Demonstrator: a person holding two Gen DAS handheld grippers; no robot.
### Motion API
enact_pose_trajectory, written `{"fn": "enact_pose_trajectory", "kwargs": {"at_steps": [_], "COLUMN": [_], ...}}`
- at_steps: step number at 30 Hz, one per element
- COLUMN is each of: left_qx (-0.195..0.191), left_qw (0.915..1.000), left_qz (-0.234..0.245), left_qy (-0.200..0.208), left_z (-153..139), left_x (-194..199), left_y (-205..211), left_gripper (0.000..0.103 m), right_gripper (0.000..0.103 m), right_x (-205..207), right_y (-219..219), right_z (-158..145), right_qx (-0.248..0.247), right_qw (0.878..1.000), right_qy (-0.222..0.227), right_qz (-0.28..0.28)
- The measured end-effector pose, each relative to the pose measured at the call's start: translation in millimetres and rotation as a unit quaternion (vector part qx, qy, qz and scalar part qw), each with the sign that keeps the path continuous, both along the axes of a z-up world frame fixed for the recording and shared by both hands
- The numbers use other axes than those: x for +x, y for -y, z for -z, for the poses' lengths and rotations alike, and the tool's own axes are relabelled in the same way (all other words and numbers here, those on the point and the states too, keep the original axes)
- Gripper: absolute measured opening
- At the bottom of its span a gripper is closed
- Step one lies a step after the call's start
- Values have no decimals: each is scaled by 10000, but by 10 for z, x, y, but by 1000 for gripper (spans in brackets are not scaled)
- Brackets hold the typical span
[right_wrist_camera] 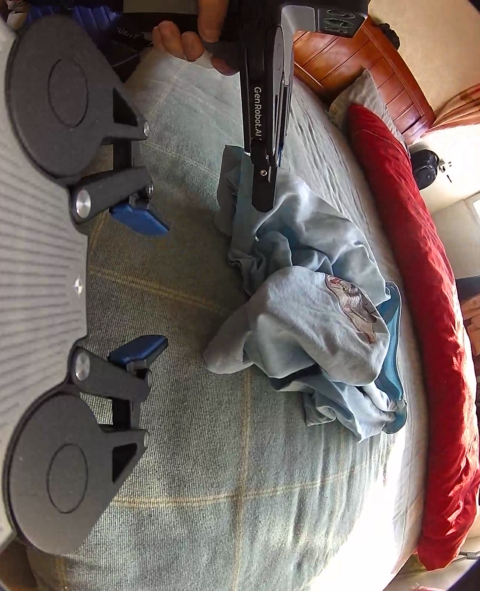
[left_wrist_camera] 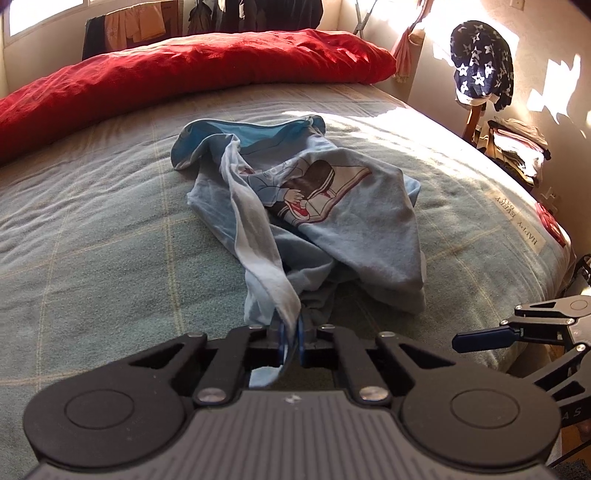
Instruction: Fold clothes
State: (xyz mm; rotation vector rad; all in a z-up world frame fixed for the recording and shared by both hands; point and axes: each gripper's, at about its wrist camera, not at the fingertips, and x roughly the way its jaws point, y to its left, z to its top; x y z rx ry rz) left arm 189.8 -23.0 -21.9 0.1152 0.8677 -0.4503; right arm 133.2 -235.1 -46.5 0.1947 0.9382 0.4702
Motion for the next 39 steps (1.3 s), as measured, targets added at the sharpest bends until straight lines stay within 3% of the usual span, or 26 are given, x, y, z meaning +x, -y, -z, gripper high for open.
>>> {"fn": "enact_pose_trajectory", "kwargs": {"at_steps": [11,25,31,36,39], "left_qx": [504,983,928,318,189], "left_qw": [9982,9894,9840,9863,9873], "left_qz": [-321,-1068,-1504,-1568,-1505], "left_qy": [96,-10,-214,-393,-471], "left_z": [-75,-69,-12,69,155], "left_x": [164,438,510,516,519], "left_y": [-262,-925,-1318,-1536,-1566], "left_gripper": [2,2,2,7,8], "right_gripper": [65,67,67,68,68], "right_x": [44,109,147,175,186], "right_y": [25,27,20,0,-26], "right_z": [43,65,65,69,79], "right_qx": [-10,-12,33,11,-42], "right_qw": [10000,9999,9998,9998,9997], "right_qy": [-81,-139,-157,-180,-219], "right_qz": [49,79,93,83,81]}}
